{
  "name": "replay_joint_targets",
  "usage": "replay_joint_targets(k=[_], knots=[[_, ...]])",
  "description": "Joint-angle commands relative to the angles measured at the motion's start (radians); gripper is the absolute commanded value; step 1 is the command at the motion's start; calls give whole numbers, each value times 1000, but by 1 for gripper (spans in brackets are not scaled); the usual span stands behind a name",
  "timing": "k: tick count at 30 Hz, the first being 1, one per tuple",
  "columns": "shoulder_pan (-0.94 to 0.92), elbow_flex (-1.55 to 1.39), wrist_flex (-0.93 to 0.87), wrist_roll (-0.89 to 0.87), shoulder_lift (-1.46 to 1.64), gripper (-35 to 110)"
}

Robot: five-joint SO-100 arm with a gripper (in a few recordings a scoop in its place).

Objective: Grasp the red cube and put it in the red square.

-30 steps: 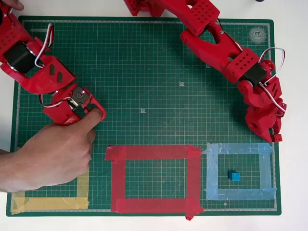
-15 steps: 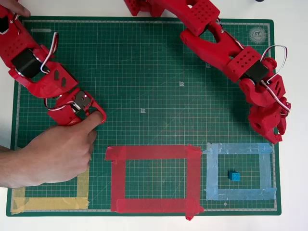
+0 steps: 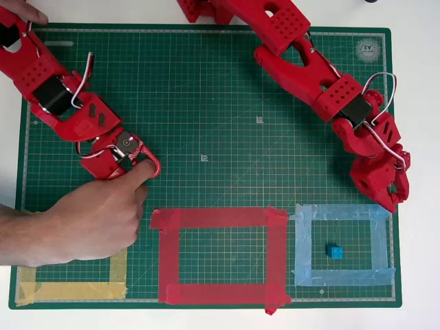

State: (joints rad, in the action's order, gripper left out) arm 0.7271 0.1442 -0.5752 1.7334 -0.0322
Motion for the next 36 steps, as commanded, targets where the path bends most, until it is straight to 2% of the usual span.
replay_joint_targets(k=[1, 12, 26, 30, 36], knots=[[21, 11, 35, -9, 51, 15], [81, -3, 78, -51, 80, 15], [60, -23, 78, -43, 80, 15], [55, -2, 92, -37, 67, 23], [35, 11, 112, -37, 66, 24]])
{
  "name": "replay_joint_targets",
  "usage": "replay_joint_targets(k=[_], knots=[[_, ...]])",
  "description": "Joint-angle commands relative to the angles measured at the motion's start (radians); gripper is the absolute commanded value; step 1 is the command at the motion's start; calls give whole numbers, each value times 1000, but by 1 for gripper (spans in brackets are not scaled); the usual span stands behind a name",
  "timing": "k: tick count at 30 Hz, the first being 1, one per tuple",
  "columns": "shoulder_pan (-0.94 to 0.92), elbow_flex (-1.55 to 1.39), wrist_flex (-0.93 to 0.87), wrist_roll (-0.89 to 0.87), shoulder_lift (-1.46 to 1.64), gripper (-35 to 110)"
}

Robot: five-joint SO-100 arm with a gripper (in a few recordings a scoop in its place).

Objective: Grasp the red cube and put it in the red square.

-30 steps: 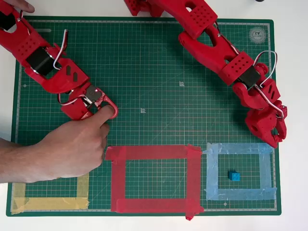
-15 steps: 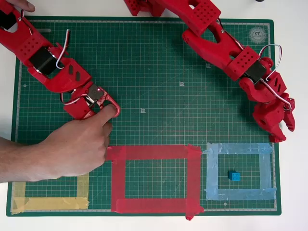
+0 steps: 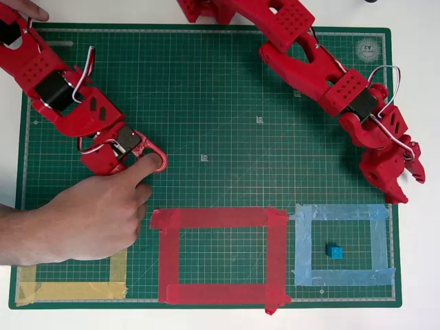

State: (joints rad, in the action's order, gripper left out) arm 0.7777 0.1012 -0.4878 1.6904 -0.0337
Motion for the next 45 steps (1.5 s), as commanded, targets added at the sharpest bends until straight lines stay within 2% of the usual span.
replay_joint_targets(k=[1, 32, 34, 36, 37, 45], knots=[[-20, 54, 26, 6, 67, 24], [-34, -46, 28, 8, 37, 23], [-32, -46, 28, 8, 35, 17], [-31, -49, 40, 8, 34, 3], [-31, -55, 61, 5, 34, 1], [-43, -57, 64, 23, 32, 1]])
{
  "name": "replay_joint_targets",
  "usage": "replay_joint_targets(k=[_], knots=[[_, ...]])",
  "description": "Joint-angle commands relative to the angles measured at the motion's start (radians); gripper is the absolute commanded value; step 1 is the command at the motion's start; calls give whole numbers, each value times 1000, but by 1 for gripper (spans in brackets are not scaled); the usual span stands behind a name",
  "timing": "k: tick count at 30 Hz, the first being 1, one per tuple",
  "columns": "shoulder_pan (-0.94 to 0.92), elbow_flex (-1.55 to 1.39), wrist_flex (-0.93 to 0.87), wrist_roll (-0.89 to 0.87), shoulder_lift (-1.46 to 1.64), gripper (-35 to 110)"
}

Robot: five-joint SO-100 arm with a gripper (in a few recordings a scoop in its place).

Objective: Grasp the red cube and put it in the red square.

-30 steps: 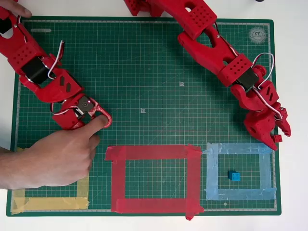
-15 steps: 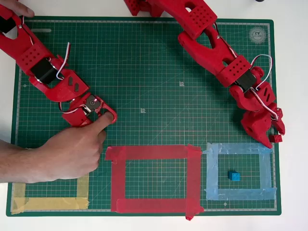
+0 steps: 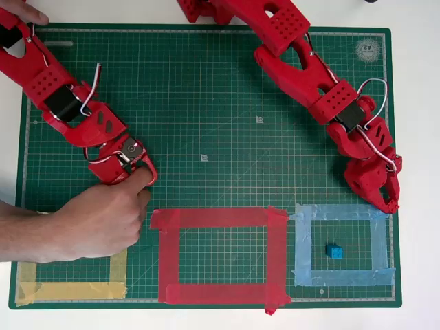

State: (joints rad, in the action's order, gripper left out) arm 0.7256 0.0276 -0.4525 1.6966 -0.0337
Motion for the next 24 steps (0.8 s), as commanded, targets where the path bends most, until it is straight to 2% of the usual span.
replay_joint_targets(k=[1, 8, 10, 17, 24], knots=[[6, 20, 29, 17, 32, 1], [-25, 80, 29, 9, 54, 1], [-43, 11, 23, -6, 133, 1], [-161, -844, 21, -166, 876, 1], [-288, -1416, 32, -175, 1336, 1]])
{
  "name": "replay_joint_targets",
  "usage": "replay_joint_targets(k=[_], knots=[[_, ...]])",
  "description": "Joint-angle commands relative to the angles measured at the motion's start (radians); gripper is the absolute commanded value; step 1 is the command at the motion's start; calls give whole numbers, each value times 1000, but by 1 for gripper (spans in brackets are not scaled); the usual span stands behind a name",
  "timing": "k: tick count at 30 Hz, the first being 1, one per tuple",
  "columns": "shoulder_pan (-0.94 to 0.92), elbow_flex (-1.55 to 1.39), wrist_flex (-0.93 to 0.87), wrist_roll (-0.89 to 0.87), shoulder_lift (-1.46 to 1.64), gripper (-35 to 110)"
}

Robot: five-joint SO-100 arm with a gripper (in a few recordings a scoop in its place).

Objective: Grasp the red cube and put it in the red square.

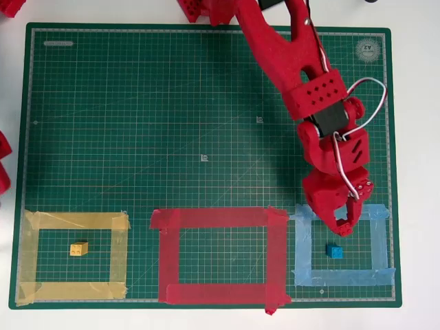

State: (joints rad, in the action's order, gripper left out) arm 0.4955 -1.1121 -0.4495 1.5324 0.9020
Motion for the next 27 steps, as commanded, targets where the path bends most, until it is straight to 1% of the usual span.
replay_joint_targets(k=[1, 5, 8, 12, 16, 18, 24, 27], knots=[[-84, -339, 29, -5, 445, 1], [-221, -491, 74, 5, 506, 1], [-330, -563, 227, 60, 453, 1], [-425, -569, 414, 129, 291, 1], [-462, -549, 588, 140, 160, 1], [-468, -523, 621, 146, 110, 1], [-466, -419, 638, 153, 0, 1], [-456, -425, 755, 153, -43, 1]])
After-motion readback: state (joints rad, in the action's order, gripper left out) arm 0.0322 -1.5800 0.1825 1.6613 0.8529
